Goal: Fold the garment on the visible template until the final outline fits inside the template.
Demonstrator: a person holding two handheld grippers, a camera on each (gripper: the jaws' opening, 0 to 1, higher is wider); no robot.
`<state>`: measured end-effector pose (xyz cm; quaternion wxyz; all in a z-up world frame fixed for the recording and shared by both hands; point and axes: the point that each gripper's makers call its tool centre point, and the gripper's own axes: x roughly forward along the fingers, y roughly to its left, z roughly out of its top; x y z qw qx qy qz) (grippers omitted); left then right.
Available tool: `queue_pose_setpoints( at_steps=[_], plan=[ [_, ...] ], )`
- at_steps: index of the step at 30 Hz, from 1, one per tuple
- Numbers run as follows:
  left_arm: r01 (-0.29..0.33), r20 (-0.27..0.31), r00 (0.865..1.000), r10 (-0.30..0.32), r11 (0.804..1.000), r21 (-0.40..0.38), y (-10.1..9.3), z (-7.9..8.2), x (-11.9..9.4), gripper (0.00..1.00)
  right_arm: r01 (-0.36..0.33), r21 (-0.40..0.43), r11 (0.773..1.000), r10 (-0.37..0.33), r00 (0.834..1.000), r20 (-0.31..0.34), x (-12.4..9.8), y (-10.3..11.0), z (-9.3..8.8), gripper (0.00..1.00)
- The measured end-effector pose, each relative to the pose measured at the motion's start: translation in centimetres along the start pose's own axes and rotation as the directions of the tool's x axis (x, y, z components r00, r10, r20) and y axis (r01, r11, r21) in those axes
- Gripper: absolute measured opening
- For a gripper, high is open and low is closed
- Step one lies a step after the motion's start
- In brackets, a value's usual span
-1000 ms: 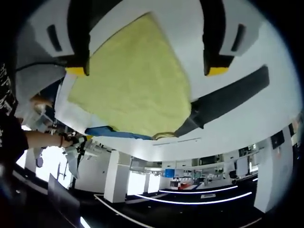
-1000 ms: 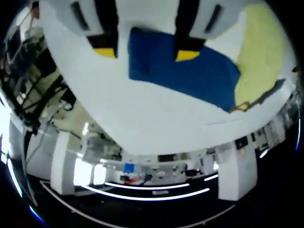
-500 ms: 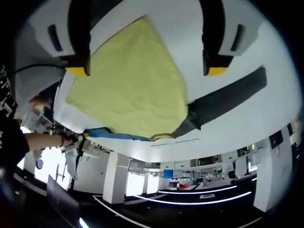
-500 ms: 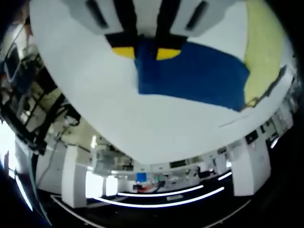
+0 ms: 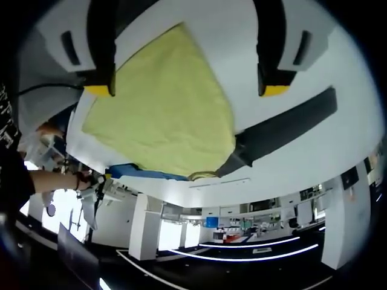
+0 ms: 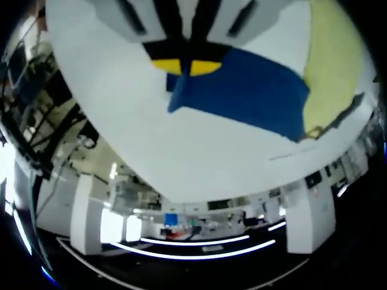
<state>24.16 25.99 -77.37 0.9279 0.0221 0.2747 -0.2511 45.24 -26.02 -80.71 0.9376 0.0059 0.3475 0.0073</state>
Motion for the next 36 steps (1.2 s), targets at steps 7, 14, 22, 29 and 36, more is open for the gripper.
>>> queue_pose_setpoints(
  at_steps=[7, 14, 22, 29, 36],
  plan=[
    [-0.001, 0.004, 1.000, 0.001, 1.000, 0.013, 0.2, 0.1, -0.2, 0.96, -0.033, -0.043, 0.999, 0.033, 0.999, 0.007, 0.7, 1.2, 1.5, 0.00],
    [-0.013, 0.008, 1.000, 0.013, 1.000, 0.011, 0.2, 0.2, -0.5, 0.97, -0.060, -0.096, 0.994, 0.063, 0.998, 0.024, -0.2, 3.9, 2.7, 0.00],
    [-0.010, 0.012, 1.000, 0.010, 1.000, 0.011, 0.1, 0.3, -0.7, 0.98, -0.100, -0.113, 0.989, 0.105, 0.994, 0.042, 0.5, 6.1, 4.2, 0.00],
    [-0.010, 0.026, 1.000, 0.010, 1.000, -0.003, 0.0, 0.6, -0.8, 0.98, -0.135, -0.111, 0.985, 0.142, 0.989, 0.051, 0.5, 8.9, 5.0, 0.00],
    [-0.013, 0.028, 1.000, 0.013, 1.000, -0.005, 0.0, 0.6, -1.1, 0.97, -0.170, -0.113, 0.979, 0.178, 0.982, 0.059, 0.9, 11.0, 6.1, 0.00]
  ],
)
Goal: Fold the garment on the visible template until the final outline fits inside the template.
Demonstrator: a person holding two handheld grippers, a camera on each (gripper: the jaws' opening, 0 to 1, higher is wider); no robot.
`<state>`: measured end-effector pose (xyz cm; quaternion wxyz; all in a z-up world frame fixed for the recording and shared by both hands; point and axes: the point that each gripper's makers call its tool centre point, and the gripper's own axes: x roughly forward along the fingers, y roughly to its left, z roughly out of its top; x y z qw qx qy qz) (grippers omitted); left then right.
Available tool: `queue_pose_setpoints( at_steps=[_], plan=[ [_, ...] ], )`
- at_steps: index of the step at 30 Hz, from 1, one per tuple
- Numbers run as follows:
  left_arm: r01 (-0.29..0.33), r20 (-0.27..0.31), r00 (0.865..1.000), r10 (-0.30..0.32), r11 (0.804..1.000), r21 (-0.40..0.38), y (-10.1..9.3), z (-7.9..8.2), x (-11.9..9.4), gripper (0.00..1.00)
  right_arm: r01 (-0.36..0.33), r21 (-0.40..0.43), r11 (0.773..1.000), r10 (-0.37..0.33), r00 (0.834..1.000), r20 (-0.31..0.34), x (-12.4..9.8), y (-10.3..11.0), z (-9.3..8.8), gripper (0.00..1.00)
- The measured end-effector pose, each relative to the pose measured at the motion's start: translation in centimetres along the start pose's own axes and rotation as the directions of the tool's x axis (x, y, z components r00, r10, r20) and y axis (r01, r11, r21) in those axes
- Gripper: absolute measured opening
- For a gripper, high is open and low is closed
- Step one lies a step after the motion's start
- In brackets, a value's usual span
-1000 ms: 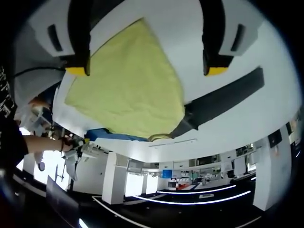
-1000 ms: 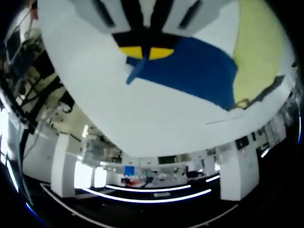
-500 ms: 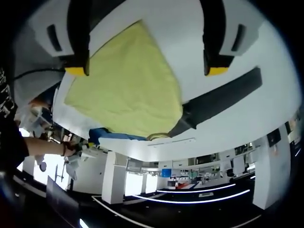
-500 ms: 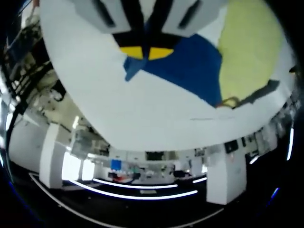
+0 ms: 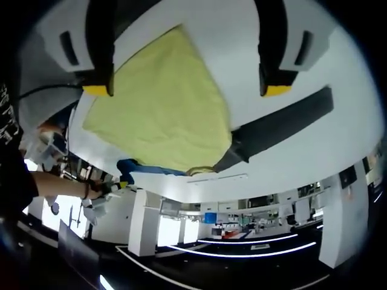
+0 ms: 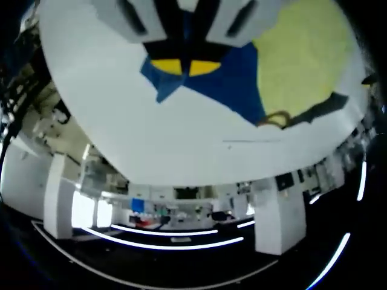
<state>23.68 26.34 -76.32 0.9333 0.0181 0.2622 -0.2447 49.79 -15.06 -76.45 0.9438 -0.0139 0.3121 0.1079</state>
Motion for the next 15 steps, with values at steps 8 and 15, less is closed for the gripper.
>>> queue_pose_setpoints(
  at_steps=[8, 15],
  plan=[
    [-0.001, 0.002, 1.000, 0.001, 1.000, -0.006, 0.2, -0.2, -0.2, 0.97, -0.041, -0.018, 0.999, 0.041, 0.999, 0.007, 0.8, 2.4, 1.7, 0.00],
    [0.000, 0.008, 1.000, 0.000, 1.000, -0.011, 0.2, -0.1, -0.1, 0.97, -0.082, -0.036, 0.996, 0.083, 0.997, 0.004, 1.8, 4.9, 2.7, 0.00]
  ],
)
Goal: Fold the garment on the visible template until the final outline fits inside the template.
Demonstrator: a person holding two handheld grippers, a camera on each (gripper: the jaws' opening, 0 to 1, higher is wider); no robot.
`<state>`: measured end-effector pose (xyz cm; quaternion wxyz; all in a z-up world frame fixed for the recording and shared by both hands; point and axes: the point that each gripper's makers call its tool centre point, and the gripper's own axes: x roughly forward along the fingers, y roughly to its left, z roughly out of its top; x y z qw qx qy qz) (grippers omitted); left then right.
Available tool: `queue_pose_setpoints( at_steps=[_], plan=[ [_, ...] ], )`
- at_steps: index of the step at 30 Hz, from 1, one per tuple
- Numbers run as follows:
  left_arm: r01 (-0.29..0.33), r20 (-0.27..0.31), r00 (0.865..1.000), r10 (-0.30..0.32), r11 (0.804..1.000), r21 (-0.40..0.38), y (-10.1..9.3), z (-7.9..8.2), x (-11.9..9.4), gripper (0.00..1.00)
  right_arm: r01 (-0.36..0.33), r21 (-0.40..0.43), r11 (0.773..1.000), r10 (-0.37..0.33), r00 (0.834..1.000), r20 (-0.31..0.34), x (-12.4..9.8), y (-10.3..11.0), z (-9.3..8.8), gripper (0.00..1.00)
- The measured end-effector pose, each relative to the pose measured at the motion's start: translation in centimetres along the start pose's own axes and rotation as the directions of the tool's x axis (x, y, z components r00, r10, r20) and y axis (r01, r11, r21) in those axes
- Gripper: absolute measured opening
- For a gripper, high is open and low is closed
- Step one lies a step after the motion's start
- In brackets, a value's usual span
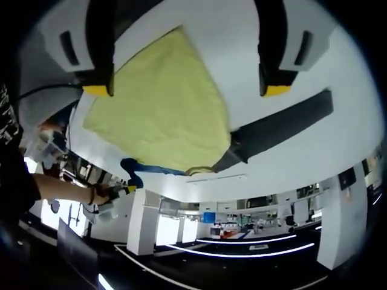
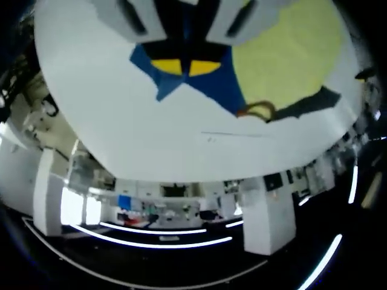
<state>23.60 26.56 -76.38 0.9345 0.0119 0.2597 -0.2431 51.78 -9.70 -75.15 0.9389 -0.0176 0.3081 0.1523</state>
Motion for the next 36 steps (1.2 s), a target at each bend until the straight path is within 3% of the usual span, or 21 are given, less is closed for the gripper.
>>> queue_pose_setpoints(
  at_steps=[14, 36],
  plan=[
    [-0.012, -0.002, 1.000, 0.012, 1.000, -0.009, 0.0, -0.4, -0.2, 0.97, -0.084, -0.048, 0.995, 0.084, 0.996, -0.004, 1.3, 5.2, 2.2, 0.00],
    [-0.005, -0.005, 1.000, 0.005, 1.000, -0.023, 0.4, -0.6, 0.2, 0.98, -0.195, -0.113, 0.974, 0.193, 0.981, -0.028, 3.5, 13.8, 4.0, 0.00]
  ],
)
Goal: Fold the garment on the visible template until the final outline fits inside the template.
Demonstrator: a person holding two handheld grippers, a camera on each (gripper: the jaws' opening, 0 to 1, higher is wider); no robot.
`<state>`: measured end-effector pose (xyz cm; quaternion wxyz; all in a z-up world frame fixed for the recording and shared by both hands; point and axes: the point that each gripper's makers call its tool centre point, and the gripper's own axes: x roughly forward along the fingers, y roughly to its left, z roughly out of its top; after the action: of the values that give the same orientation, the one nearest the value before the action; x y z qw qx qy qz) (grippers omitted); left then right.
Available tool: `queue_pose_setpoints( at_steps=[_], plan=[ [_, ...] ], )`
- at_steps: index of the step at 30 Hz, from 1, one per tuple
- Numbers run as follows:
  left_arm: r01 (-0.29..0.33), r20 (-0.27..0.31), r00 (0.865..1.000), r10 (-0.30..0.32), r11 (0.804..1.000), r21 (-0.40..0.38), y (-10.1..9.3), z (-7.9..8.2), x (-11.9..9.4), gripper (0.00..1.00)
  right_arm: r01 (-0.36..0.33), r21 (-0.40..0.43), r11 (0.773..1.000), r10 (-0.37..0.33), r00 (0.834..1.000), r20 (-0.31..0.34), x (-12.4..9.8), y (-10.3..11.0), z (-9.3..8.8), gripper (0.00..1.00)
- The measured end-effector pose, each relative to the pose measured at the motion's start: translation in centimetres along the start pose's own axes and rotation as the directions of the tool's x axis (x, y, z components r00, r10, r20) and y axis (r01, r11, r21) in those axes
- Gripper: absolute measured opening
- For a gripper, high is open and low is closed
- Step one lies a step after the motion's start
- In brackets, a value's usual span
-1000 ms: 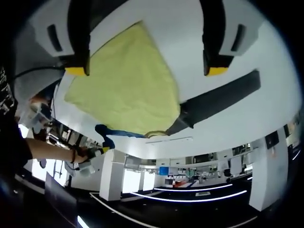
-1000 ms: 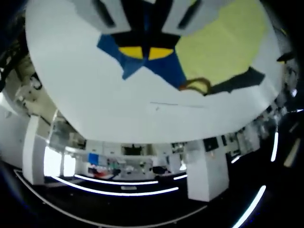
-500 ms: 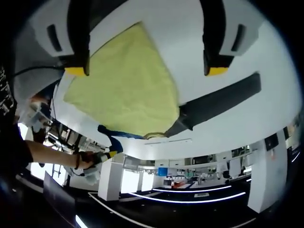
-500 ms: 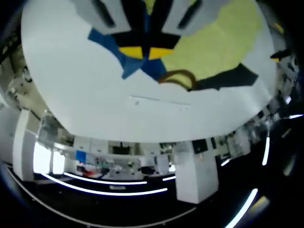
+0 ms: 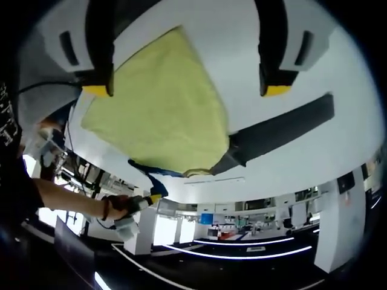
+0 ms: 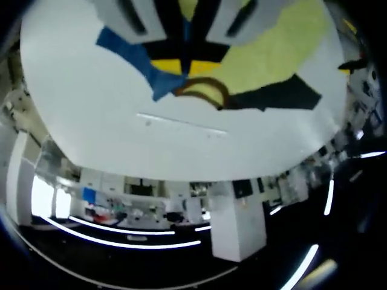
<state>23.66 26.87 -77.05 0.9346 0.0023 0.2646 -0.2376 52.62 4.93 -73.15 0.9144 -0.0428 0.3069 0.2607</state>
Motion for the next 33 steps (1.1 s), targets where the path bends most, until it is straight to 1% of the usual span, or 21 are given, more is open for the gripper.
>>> queue_pose_setpoints(
  at_steps=[3, 7, 10, 11, 14, 15, 18, 20, 24, 25, 28, 29, 31, 33],
  plan=[
    [-0.002, 0.006, 1.000, 0.002, 1.000, -0.005, 0.2, 0.0, -0.1, 0.98, -0.006, -0.022, 1.000, 0.006, 1.000, 0.001, 0.2, 1.2, 0.2, 0.00],
    [-0.006, 0.020, 1.000, 0.007, 1.000, -0.014, 0.4, 0.2, -0.1, 0.98, -0.021, -0.040, 0.999, 0.021, 1.000, 0.003, 1.5, 1.7, 1.0, 0.00],
    [-0.001, 0.057, 0.998, 0.004, 0.999, -0.039, 0.5, 0.6, -0.1, 0.99, -0.039, -0.048, 0.998, 0.039, 0.999, 0.007, 1.2, 3.2, 0.9, 0.00],
    [-0.001, 0.061, 0.998, 0.004, 0.999, -0.042, 0.7, 0.6, -0.1, 0.99, -0.045, -0.050, 0.998, 0.045, 0.999, 0.006, 1.1, 3.6, 0.9, 0.00],
    [-0.004, 0.058, 0.998, 0.006, 0.999, -0.038, 1.4, 0.2, -0.1, 0.99, -0.065, -0.063, 0.996, 0.065, 0.998, 0.009, 1.3, 4.6, 1.0, 0.00],
    [-0.005, 0.054, 0.998, 0.007, 0.999, -0.037, 1.5, 0.1, -0.1, 0.99, -0.070, -0.071, 0.995, 0.070, 0.997, 0.009, 1.6, 4.8, 1.1, 0.00],
    [-0.004, 0.055, 0.998, 0.006, 0.999, -0.034, 1.7, -0.1, -0.1, 0.99, -0.089, -0.085, 0.992, 0.090, 0.996, 0.008, 1.7, 5.7, 1.0, 0.00],
    [-0.005, 0.053, 0.999, 0.006, 0.999, -0.032, 1.5, 0.0, -0.1, 0.99, -0.104, -0.100, 0.990, 0.105, 0.995, 0.004, 2.1, 6.2, 1.0, 0.00],
    [-0.005, 0.052, 0.999, 0.007, 0.999, -0.031, 1.3, 0.0, 0.1, 0.99, -0.127, -0.116, 0.985, 0.128, 0.992, -0.001, 1.8, 7.5, 0.6, 0.00],
    [-0.005, 0.053, 0.999, 0.007, 1.000, -0.031, 1.2, 0.0, 0.1, 0.99, -0.137, -0.123, 0.983, 0.139, 0.990, 0.001, 1.7, 8.1, 0.6, 0.00],
    [-0.007, 0.047, 0.999, 0.008, 1.000, -0.028, 1.1, -0.1, 0.2, 0.99, -0.166, -0.152, 0.974, 0.168, 0.986, 0.000, 2.2, 8.9, 0.7, 0.00],
    [-0.008, 0.044, 0.999, 0.009, 1.000, -0.026, 1.1, -0.1, 0.2, 0.99, -0.174, -0.157, 0.972, 0.176, 0.984, -0.001, 2.0, 9.4, 0.5, 0.00],
    [-0.010, 0.042, 0.999, 0.011, 1.000, -0.026, 1.0, -0.1, 0.2, 0.99, -0.190, -0.161, 0.968, 0.192, 0.981, -0.001, 2.4, 9.8, 0.6, 0.00],
    [-0.014, 0.044, 0.999, 0.015, 1.000, -0.028, 0.7, 0.0, 0.1, 0.99, -0.205, -0.171, 0.964, 0.207, 0.978, -0.004, 2.4, 10.3, 0.5, 0.00]
  ],
)
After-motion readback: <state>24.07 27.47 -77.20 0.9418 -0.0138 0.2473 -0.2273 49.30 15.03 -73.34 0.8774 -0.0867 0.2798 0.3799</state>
